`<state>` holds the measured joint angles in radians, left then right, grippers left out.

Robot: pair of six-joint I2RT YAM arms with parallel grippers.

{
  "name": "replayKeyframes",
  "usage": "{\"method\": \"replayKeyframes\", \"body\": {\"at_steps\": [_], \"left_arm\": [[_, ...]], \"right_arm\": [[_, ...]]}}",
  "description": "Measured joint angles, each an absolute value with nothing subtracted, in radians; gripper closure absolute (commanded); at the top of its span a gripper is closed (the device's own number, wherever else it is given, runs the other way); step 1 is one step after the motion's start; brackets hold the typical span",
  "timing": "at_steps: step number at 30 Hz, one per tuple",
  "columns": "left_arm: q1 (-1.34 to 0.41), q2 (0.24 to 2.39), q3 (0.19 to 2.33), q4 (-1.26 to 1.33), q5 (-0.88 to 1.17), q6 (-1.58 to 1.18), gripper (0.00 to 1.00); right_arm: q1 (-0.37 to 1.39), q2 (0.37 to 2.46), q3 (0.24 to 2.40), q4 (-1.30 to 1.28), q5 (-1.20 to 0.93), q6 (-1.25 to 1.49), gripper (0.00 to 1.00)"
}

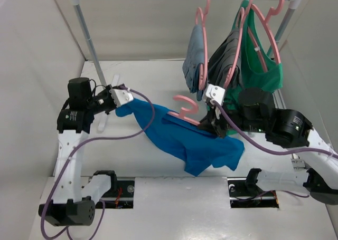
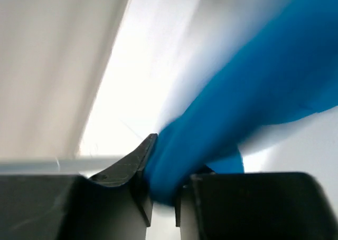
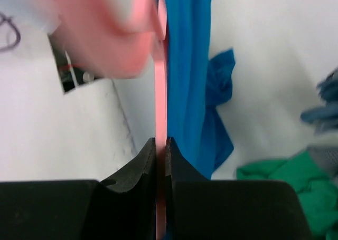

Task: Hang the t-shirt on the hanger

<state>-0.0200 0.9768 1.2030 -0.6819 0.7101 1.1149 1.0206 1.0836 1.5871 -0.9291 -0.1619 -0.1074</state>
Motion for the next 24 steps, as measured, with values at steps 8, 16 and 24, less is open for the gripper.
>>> {"method": "replayKeyframes", "body": {"at_steps": [8,16,24], "left_arm": [[0.047,1.090,1.205,-0.682,0.705,1.122,0.77],[0.060,1.073,1.182,-0.698,0.744,1.168,0.06],[0.061,0.950,1.171,-0.589,0.756,0.929,0.00]], "right_arm": [[1.021,0.982,1.508,-1.003,-0.163,-0.045,1.00],[1.021,1.044,1.494,-0.991,-0.207,-0.044,1.00],[1.030,1.125,1.593,-0.955,-0.237,0.012,1.00]]}}
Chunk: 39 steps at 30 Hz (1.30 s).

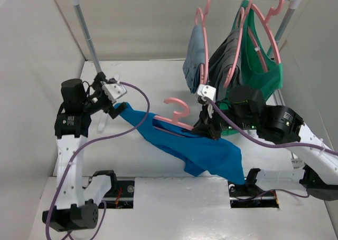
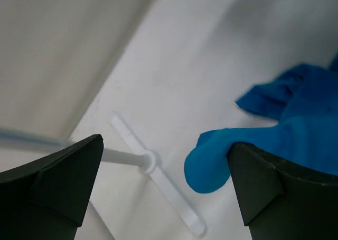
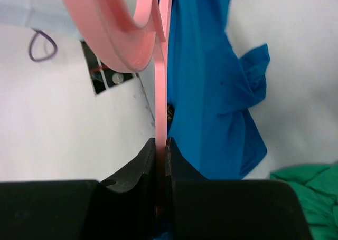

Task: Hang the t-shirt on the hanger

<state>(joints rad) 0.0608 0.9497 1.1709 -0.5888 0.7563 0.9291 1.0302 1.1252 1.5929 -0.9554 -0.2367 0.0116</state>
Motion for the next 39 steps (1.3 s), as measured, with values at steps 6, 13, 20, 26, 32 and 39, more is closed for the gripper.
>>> {"method": "replayKeyframes", "body": {"at_steps": [6,13,20,26,32,39], "left_arm": [[0.068,0.796,1.092,-0.284,0.527,0.540,0.00],[0.067,0.776,1.058,-0.188,0.296,0.326,0.00],[0.067,0.796,1.053,-0.191,0.324,0.286,0.00],[0.067,0.730,1.026,-0.163,0.426,0.286,0.00],[0.067,0.710,1.020,-0.162,0.475,0.286,0.00],[0.067,0.661,1.037,-0.262,0.686,0.369,0.25]], "right_arm": [[1.087,1.150,1.671,-0.933,-0.122,0.086,1.00],[1.088,1.227,1.714,-0.897,0.010,0.143,1.00],[1.088,1.312,1.760,-0.897,0.089,0.165,1.00],[1.088,1.349,1.870,-0.873,0.182,0.180,1.00],[1.091,1.425,1.993,-0.770,0.247,0.184,1.00],[1.121,1.486,1.919,-0.572,0.395,0.186,1.00]]}}
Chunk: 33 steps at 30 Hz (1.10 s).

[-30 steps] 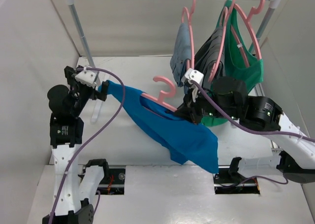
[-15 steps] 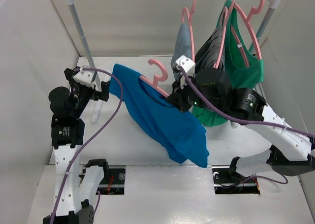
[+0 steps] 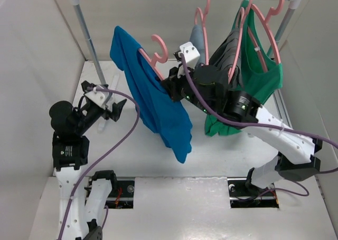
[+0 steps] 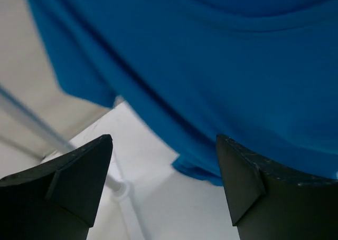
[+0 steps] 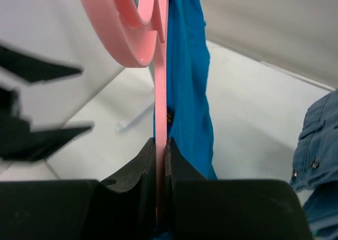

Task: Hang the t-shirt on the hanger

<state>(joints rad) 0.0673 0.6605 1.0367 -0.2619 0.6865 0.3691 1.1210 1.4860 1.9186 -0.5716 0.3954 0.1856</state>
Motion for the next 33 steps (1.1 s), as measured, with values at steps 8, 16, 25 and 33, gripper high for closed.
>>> {"method": "replayKeyframes", "body": {"at_steps": [8,16,25,33], "left_arm": [[0.067,0.620,1.094,-0.392,1.034,0.354,0.00],[0.061,0.651,1.084,-0.430,1.050,0.290,0.00],[0.026,0.762,1.079,-0.453,0.896,0.295,0.00],[0.011,0.824,1.007,-0.435,0.802,0.370,0.00]], "right_arm": [[1.133,1.553,1.845,-0.279,0.621,0.220,1.00],[1.148,1.687,1.825,-0.134,0.757,0.396,1.00],[1.161,1.911,1.894,-0.123,0.819,0.489,1.00],[1.160,1.960,1.955,-0.120,0.827,0.524,1.00]]}}
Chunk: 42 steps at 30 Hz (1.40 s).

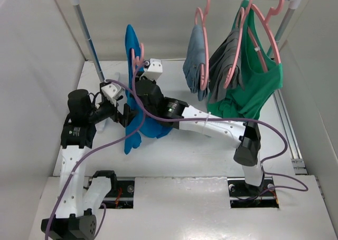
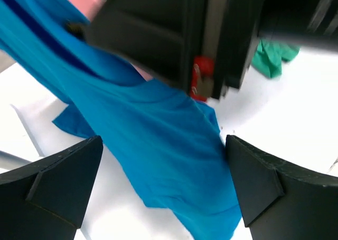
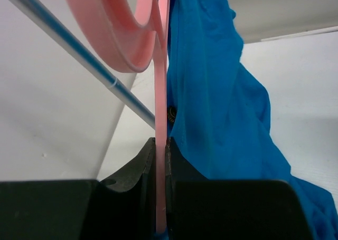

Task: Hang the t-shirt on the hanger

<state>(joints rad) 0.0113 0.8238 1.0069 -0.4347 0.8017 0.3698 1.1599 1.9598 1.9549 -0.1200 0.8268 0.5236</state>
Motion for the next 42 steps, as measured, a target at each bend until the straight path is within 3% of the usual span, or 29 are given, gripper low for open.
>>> {"method": "replayKeyframes", "body": {"at_steps": [14,27,39,41,42], "left_arm": [[-0.018,0.830,0.938,-0.408,0.805,0.604,0.00],[-0.060,0.846,0.826,-0.247,0.698,0.619,0.00],[-0.060,0.816,0.793,-0.199,0.753,0.678,0.00],[-0.065,0.832,0.793,-0.178,0.745,0.668,0.08],[-0.067,0.845,0.793,-0.166,0.739,0.661,0.23]], "right_arm": [[1.160,2.001,1.983,-0.095,0.845,0.550,1.00],[1.142,2.017,1.953,-0.060,0.788,0.583,1.00],[1.150,2.022,1.946,-0.059,0.756,0.628,1.00],[1.149,2.022,1.946,-0.059,0.736,0.630,1.00],[1.146,2.022,1.946,-0.059,0.728,0.633,1.00]]}}
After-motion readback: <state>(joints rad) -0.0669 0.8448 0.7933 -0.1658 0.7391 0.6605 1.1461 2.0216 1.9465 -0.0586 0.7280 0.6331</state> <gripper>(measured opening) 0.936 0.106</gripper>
